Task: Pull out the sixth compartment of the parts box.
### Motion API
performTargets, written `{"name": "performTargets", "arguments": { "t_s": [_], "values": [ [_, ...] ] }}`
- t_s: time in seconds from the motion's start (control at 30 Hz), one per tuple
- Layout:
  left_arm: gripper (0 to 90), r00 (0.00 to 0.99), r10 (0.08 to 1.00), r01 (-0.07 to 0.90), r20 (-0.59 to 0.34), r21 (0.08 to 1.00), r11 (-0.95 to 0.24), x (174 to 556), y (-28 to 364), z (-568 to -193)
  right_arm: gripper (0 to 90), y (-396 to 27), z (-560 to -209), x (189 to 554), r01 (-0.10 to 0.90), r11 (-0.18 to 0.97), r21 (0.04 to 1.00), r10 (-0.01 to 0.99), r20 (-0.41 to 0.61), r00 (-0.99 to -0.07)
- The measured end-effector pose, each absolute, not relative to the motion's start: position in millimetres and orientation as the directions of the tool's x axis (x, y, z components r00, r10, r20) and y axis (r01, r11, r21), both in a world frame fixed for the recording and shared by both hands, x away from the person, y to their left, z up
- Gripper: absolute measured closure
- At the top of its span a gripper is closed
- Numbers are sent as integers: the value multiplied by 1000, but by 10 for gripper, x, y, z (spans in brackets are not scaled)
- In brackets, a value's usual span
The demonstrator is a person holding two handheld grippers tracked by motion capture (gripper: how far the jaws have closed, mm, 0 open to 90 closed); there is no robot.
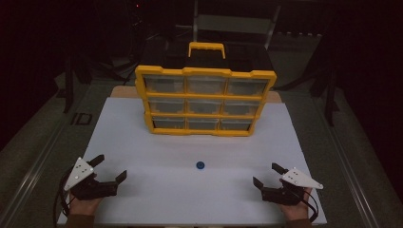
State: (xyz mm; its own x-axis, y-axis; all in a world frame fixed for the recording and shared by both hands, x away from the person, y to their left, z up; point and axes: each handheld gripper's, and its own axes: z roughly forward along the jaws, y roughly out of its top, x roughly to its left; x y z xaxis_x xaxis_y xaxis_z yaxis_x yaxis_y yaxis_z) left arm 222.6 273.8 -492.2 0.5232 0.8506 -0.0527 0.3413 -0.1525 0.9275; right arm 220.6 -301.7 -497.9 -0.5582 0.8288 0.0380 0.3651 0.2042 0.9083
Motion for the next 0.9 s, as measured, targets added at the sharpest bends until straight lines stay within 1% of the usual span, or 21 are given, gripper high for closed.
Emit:
{"name": "performTargets", "arguments": {
  "t_s": [0.57,0.9],
  "values": [
    [0,540,841,339,-44,925,-169,2293,2698,-4945,90,-2927,-4941,2248,391,195,900,833,59,-551],
    [0,534,844,346,-51,924,-163,2292,2699,-4956,90,-2864,-4815,2303,383,200,902,829,52,-556]
  ]
}}
